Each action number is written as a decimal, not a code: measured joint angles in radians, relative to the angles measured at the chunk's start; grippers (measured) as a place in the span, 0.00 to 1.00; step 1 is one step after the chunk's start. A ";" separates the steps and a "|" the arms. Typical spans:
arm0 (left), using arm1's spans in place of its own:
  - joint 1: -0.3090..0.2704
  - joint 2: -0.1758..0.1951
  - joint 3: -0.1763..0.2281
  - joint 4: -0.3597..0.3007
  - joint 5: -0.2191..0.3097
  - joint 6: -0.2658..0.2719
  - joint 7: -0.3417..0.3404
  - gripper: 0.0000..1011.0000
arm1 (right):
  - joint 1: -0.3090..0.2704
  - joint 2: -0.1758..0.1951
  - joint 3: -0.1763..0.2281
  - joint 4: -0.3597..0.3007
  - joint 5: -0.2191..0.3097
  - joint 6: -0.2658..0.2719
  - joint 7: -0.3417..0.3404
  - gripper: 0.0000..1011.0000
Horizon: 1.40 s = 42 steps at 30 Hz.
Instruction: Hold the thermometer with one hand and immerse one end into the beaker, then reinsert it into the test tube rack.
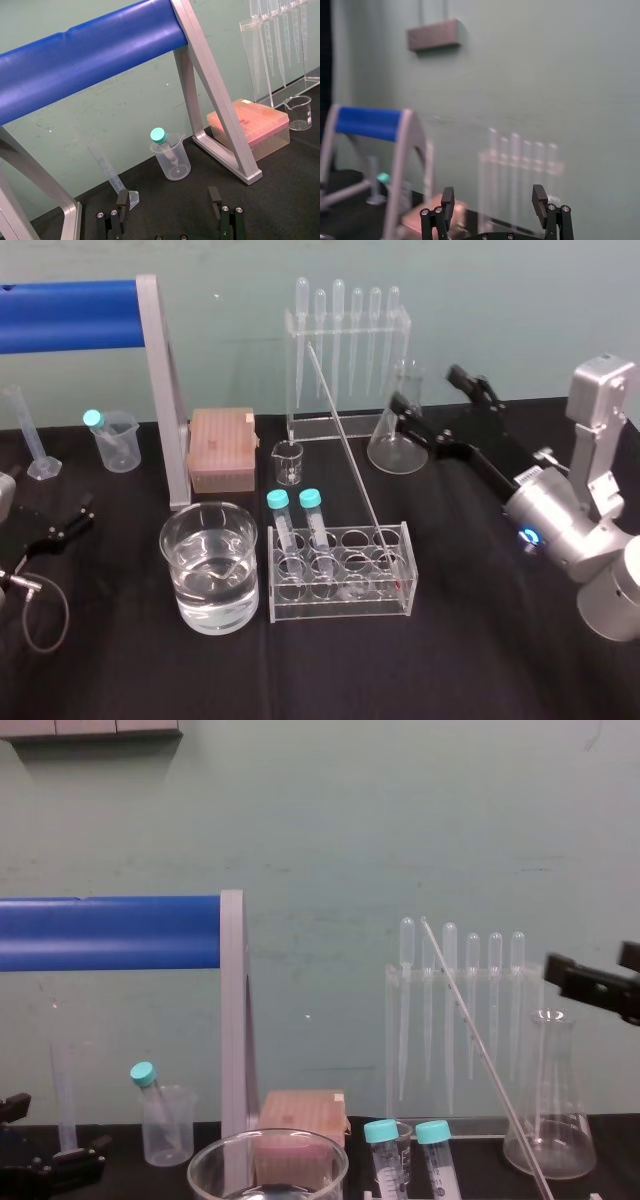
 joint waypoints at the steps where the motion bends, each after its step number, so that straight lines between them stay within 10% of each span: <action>1: 0.000 0.000 0.000 0.000 0.000 0.000 0.000 1.00 | 0.006 -0.008 -0.004 -0.005 0.005 -0.002 0.020 0.99; 12: 0.000 0.000 0.000 0.000 0.000 0.000 0.000 1.00 | 0.044 -0.063 -0.035 -0.015 0.003 0.014 0.081 0.99; 42: 0.000 0.000 0.000 0.000 0.000 0.000 0.000 1.00 | 0.132 -0.167 -0.058 0.061 -0.092 0.273 0.059 0.99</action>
